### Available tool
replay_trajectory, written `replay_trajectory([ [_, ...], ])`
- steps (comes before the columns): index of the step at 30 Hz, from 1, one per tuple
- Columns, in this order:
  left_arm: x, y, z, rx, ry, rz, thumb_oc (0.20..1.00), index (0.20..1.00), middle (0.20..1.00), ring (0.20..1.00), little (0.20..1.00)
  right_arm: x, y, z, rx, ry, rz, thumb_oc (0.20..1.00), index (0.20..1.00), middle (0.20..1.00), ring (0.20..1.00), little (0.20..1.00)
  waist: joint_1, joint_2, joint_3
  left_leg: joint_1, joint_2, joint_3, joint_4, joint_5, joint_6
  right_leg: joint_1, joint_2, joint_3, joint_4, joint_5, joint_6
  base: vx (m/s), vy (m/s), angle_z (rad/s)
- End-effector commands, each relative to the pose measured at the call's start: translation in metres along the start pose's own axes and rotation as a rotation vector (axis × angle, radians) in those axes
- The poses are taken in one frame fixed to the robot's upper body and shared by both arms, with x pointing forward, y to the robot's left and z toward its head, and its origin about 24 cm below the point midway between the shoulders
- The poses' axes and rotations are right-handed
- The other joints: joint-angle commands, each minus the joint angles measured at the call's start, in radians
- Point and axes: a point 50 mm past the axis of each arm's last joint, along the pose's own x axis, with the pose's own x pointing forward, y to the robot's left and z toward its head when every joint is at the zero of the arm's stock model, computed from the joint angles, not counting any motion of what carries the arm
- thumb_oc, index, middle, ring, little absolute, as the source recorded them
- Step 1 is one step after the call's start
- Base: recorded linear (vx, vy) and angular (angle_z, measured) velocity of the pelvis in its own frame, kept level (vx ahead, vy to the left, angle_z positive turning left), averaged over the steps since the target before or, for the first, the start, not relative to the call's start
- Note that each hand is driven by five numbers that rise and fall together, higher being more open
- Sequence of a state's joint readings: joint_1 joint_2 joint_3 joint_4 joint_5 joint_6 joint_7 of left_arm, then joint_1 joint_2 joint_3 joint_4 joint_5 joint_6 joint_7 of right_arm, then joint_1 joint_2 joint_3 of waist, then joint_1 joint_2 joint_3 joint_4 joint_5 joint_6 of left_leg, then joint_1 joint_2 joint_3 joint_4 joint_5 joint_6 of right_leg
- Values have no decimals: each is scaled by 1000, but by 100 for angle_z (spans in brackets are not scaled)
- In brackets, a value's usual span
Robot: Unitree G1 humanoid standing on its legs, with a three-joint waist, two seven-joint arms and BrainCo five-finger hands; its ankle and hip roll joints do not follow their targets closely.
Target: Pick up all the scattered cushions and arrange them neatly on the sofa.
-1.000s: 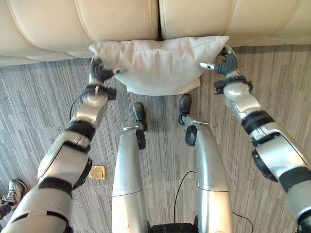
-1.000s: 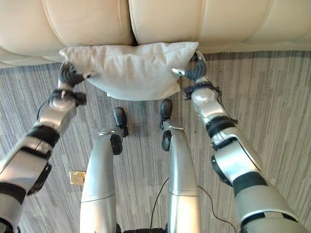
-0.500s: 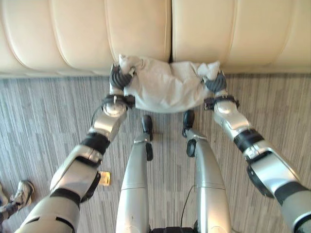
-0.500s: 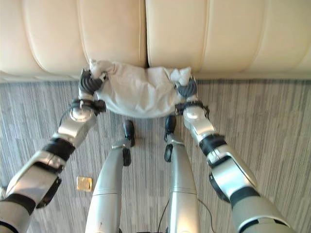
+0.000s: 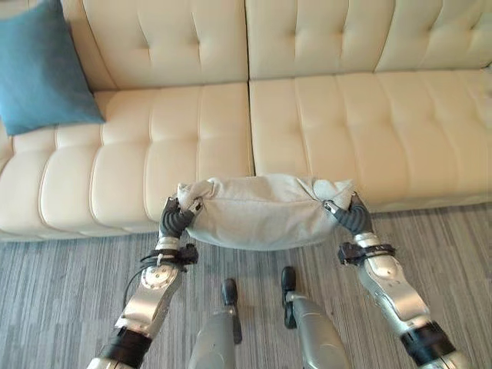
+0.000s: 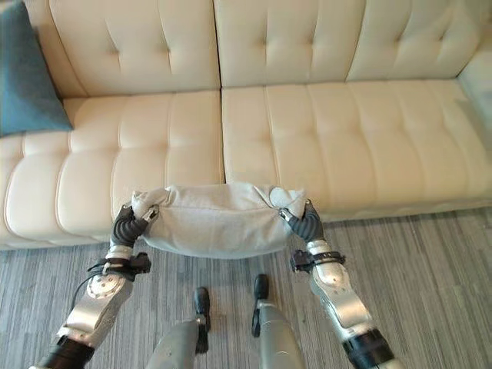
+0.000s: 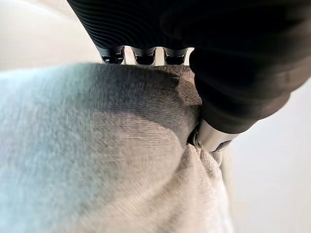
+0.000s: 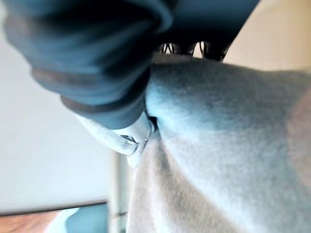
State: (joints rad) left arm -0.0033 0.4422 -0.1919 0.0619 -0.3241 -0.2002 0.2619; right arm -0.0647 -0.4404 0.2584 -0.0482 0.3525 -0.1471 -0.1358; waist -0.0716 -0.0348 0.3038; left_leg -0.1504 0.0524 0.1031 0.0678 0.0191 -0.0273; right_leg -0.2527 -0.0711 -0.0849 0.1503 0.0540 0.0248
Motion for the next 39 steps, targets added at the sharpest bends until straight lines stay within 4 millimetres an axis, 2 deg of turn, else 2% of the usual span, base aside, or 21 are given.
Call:
replay_trajectory([
  [1,0,-14,24,36,-149,-119,200,200,200,200,200,-1,18,49,30,-281,150,200,200,200,200,200,-23,18,-134,77,33,7,-19,-47,-58,89,-2,3,0,-122,81,50,-27,-11],
  [2,0,-14,24,36,-149,-119,200,200,200,200,200,-2,18,49,31,-280,150,200,200,200,200,200,-23,18,-133,79,33,8,-20,-47,-58,91,-2,3,-1,-122,81,143,-75,-11],
  [4,-5,-14,29,43,-167,-139,200,200,200,200,200,-9,16,57,-10,-309,170,200,200,200,200,200,-33,22,-186,141,47,22,-55,-36,-68,153,15,1,-27,-139,75,203,-151,-4],
  [7,-4,-18,30,38,-172,-149,200,200,200,200,200,-9,16,59,-53,-317,168,200,200,200,200,200,-43,20,-187,147,62,25,-36,-30,-75,174,24,1,-29,-150,66,54,-111,4],
  [11,-3,-27,29,15,-166,-173,200,200,200,200,200,-12,12,58,-51,-312,140,200,200,200,200,200,-57,5,-174,108,103,34,90,-1,-92,210,42,-9,-26,-175,32,47,-161,12],
  [15,-5,-30,23,0,-134,-190,200,200,200,200,200,-15,8,57,-27,-295,133,200,200,200,200,200,-52,-14,-158,51,116,43,253,11,-75,238,43,-2,-23,-179,15,117,-133,11],
  [17,-8,-31,23,-8,-126,-206,200,200,200,200,200,-18,6,54,-16,-274,126,200,200,200,200,200,-43,-18,-160,5,87,74,219,-47,-49,251,37,1,-36,-190,18,182,-44,-2],
  [18,-8,-31,23,-9,-124,-207,200,200,200,200,200,-19,5,52,-4,-266,122,200,200,200,200,200,-39,-18,-162,-16,74,95,191,-55,-44,255,35,-2,-41,-196,22,187,6,-7],
  [19,-8,-30,22,-6,-121,-207,200,200,200,200,200,-19,4,51,3,-259,120,200,200,200,200,200,-34,-17,-161,-40,63,107,167,-45,-43,262,38,0,-42,-202,23,212,25,1],
  [21,-7,-26,22,2,-117,-182,200,200,200,200,200,-17,5,50,16,-252,111,200,200,200,200,200,5,-6,-153,-128,23,96,60,43,-56,304,68,17,-45,-236,25,290,28,9],
  [26,-13,-18,17,-5,-84,-141,200,200,200,200,200,-19,0,44,11,-222,75,200,200,200,200,200,52,-10,-161,-212,1,99,-78,97,-58,407,81,51,-43,-298,34,407,67,-16],
  [29,-21,-12,11,3,-54,-145,200,200,200,200,200,-20,1,41,25,-199,93,200,200,200,200,200,77,-18,-181,-194,0,89,-72,130,-40,452,74,81,-21,-323,46,594,179,-56],
  [30,-23,-11,9,13,-43,-148,200,200,200,200,200,-22,1,38,21,-190,97,200,200,200,200,200,81,-26,-187,-203,-9,78,-43,147,-34,450,65,84,8,-314,52,320,118,-79],
  [32,-23,-7,8,30,-33,-155,200,200,200,200,200,-22,3,35,27,-174,100,200,200,200,200,200,82,-55,-188,-201,-25,84,26,117,-16,426,27,94,92,-253,82,448,196,-40],
  [33,-20,-3,10,49,-45,-154,200,200,200,200,200,-20,7,35,28,-181,114,200,200,200,200,200,85,-78,-182,-187,-41,94,70,66,6,387,-13,100,205,-163,118,303,161,14],
  [34,-20,-3,10,49,-45,-154,200,200,200,200,200,-20,7,35,28,-182,114,200,200,200,200,200,87,-75,-184,-190,-36,95,70,68,5,383,-9,103,204,-160,117,378,221,18],
  [35,-18,2,14,57,-59,-138,200,200,200,200,200,-14,14,43,28,-220,147,200,200,200,200,200,89,-82,-167,-166,-44,104,100,19,33,325,-35,119,322,-56,141,156,109,6],
  [36,-18,2,14,57,-60,-137,200,200,200,200,200,-14,14,43,28,-220,147,200,200,200,200,200,91,-79,-169,-168,-40,105,98,21,33,321,-31,122,321,-52,140,299,160,-8],
  [37,-16,8,16,78,-69,-110,200,200,200,200,200,-9,19,47,19,-253,158,200,200,200,200,200,95,-77,-152,-141,-33,115,111,-17,48,279,-58,113,378,-4,158,121,53,-8],
  [38,-15,8,16,78,-70,-110,200,200,200,200,200,-8,19,48,18,-254,158,200,200,200,200,200,97,-73,-153,-143,-29,116,110,-14,48,276,-53,115,375,1,157,295,111,-30],
  [39,-14,10,16,90,-71,-105,200,200,200,200,200,-6,21,50,18,-266,169,200,200,200,200,200,94,-61,-148,-87,-28,109,87,-37,49,221,-77,74,341,-46,133,155,57,-27],
])
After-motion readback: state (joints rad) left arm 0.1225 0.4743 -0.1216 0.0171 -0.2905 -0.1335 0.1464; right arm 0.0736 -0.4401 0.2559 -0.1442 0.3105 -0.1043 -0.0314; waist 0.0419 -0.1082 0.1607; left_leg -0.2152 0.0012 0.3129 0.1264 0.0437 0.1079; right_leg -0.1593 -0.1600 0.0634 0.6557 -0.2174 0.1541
